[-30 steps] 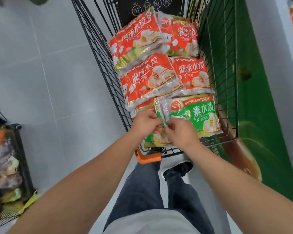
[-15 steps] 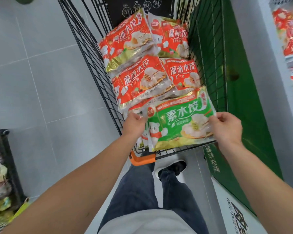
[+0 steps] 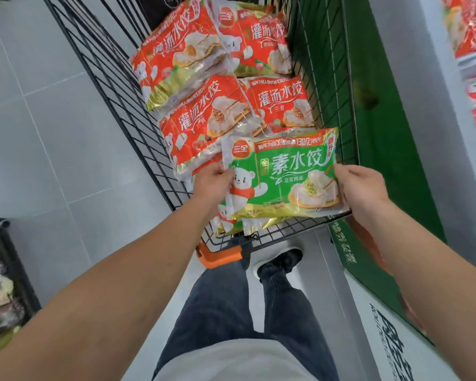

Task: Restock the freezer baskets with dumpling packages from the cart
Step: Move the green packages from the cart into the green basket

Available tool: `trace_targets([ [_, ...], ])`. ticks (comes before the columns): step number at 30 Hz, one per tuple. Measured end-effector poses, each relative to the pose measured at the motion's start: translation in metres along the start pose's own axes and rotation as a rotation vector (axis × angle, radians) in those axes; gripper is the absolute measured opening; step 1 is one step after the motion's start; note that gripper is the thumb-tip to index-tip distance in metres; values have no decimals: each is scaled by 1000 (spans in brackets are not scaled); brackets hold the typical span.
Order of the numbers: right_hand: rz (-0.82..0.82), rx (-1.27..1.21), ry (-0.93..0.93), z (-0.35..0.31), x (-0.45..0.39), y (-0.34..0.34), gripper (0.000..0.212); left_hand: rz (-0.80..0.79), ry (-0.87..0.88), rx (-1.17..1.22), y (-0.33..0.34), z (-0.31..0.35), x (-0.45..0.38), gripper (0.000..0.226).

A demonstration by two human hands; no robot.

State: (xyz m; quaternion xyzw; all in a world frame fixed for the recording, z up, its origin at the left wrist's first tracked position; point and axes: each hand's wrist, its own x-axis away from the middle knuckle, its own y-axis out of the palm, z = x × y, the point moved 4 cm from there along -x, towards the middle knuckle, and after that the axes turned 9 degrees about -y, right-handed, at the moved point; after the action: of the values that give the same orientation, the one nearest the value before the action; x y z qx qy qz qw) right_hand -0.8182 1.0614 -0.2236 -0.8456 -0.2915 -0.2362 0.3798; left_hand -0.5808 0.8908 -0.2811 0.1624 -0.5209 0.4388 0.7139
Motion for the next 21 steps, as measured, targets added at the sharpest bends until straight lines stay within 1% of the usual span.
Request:
trace_targets([
  [3, 86, 34, -73, -3, 11, -12, 28, 18, 85, -55, -6, 15, 16, 27],
  [6, 203, -68, -63, 4, 31, -35, 29, -2, 173, -51, -8, 30, 39, 21],
  [9, 271, -131, -71, 12, 45, -62, 28, -62, 251, -87, 2, 52, 66, 30],
  [11, 323, -180, -86, 17, 58, -86, 28, -105, 287, -116, 21, 68, 90, 28],
  [14, 370, -228, -123, 35, 73, -127, 27, -144, 349, -165, 62, 90, 127, 14],
  [17, 404, -280, -168, 49, 86, -165, 28, -163, 379, -186, 91, 100, 151, 19],
  [19, 446, -340, -210, 62, 98, -202, 29, -204, 391, -181, 119, 103, 176, 20],
  [21, 464, -361, -232, 80, 103, -239, 29, -226, 440, -218, 154, 106, 203, 22],
])
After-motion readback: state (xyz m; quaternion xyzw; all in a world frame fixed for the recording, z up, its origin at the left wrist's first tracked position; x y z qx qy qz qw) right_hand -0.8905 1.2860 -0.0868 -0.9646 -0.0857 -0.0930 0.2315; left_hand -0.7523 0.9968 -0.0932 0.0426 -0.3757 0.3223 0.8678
